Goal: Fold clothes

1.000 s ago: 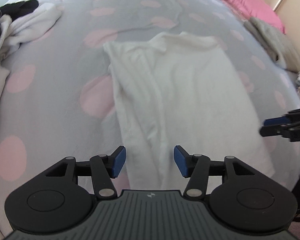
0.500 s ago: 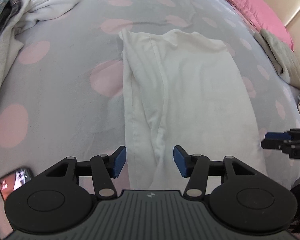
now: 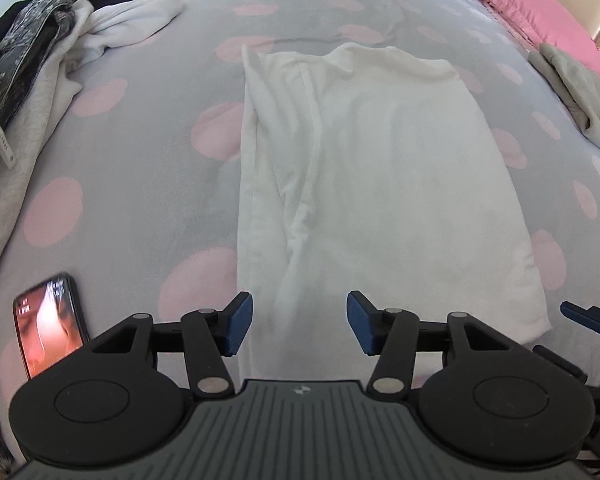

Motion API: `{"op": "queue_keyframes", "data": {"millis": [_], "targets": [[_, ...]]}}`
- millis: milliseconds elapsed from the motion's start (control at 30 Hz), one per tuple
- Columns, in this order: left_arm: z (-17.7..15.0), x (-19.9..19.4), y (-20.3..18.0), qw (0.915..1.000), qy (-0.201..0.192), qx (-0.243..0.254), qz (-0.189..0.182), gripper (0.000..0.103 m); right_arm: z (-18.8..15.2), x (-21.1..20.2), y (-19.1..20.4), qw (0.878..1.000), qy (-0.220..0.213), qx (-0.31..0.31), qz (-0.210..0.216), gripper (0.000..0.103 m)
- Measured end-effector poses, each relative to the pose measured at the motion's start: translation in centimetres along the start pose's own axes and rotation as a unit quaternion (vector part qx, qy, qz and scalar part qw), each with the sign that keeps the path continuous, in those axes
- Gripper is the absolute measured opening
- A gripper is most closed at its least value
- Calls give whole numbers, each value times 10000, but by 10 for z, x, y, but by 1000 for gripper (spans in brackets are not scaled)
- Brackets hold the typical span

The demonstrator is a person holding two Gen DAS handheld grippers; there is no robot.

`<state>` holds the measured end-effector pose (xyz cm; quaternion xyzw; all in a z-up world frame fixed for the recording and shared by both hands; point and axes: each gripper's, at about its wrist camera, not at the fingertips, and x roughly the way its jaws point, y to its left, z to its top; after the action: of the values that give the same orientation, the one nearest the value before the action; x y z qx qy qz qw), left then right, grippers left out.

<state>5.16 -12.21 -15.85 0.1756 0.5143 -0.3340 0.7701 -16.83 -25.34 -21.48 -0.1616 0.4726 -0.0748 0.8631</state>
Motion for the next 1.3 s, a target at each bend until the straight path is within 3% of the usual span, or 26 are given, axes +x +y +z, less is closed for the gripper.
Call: {"op": "queue_keyframes", "data": {"millis": [133, 400, 467, 533, 600, 800, 1067, 1300], "targets": [[-12, 7, -6, 9997, 57, -69, 238, 50, -4, 6, 15, 9970, -74, -587, -508, 38], [-21, 13, -21, 9972, -31, 412, 630, 53, -3, 14, 35, 9855, -176, -1416, -920, 36], [-21, 12, -21, 9971, -28, 430, 631, 53, -5, 18, 40, 9809, -135, -1640, -1035, 23], [-21, 12, -21, 9971, -23, 429, 622, 53, -7, 19, 41, 9777, -135, -1784, -1100, 21], [-21, 11, -21, 9973, -12, 424, 603, 53, -8, 18, 42, 9748, -140, -1926, -1117, 8], [-21, 9, -19, 9978, 0, 404, 518, 53, -2, 13, 35, 9781, 28, -1766, -1097, 2], [-20, 9, -11, 9988, 46, 287, 389, 57, -3, 12, 35, 9730, 94, -1869, -1354, 1], [-12, 7, 17, 9992, 124, -350, 113, 57, -2, 31, 30, 9798, 448, -1700, -950, 2]]}}
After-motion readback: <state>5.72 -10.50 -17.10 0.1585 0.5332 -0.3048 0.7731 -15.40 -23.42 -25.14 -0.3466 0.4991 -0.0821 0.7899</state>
